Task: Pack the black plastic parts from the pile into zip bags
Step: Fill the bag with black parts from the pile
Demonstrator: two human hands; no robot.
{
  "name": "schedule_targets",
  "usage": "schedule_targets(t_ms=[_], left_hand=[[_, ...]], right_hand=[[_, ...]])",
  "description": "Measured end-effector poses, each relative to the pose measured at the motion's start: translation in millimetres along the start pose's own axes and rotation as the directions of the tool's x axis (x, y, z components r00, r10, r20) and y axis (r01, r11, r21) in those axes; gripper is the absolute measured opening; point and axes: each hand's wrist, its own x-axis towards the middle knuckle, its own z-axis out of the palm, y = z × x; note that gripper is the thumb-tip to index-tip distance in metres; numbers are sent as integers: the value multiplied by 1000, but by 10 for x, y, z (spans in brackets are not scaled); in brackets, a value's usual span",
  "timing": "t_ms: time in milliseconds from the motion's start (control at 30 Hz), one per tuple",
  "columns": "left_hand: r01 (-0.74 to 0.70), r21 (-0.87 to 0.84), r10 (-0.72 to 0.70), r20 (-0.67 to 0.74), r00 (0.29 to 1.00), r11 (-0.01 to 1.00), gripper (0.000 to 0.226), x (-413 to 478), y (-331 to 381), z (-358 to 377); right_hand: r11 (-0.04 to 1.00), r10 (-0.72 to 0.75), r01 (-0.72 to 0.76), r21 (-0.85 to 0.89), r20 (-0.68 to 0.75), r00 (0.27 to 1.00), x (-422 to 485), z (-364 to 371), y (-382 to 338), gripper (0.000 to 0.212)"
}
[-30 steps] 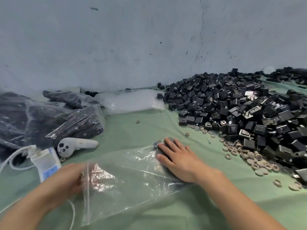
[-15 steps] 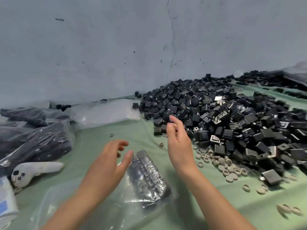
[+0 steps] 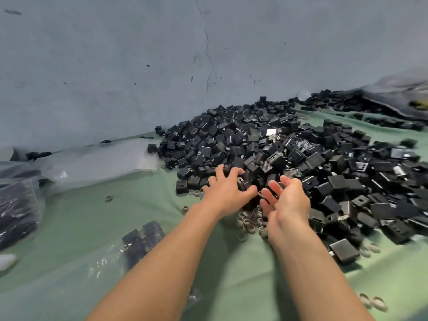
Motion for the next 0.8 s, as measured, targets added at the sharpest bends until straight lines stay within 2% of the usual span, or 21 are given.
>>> schedule_targets(t_ms=[167,300,367,533,667,800], left_hand=[[-26,158,58,-202,978,987,61,-93,-16,163],[113,43,-106,-144,984,993,56,98,-29,43],[142,34,-137,-102,985,989,53,171,-100,-24],[-14,262,12,10,1000,965,57,133,-326,-95],[-39,293,72,-104,992,955,52,72,-362,8],[-18,256,70,-196,978,966,45,115,-341,76]], right_hand=[[1000,-14,14,-28,-10,1000,7,-10,-24,19],[998,-10,10,-59,-8,1000,-16,-59,-18,21],[998,4,-4,-65,3,1000,-14,-97,-24,21],[998,52,-50,-39,40,998,2,-32,-25,19],[997,69,-67,-38,70,995,-44,150,90,17],[995,99,-100,12,5,995,-60,239,213,19]])
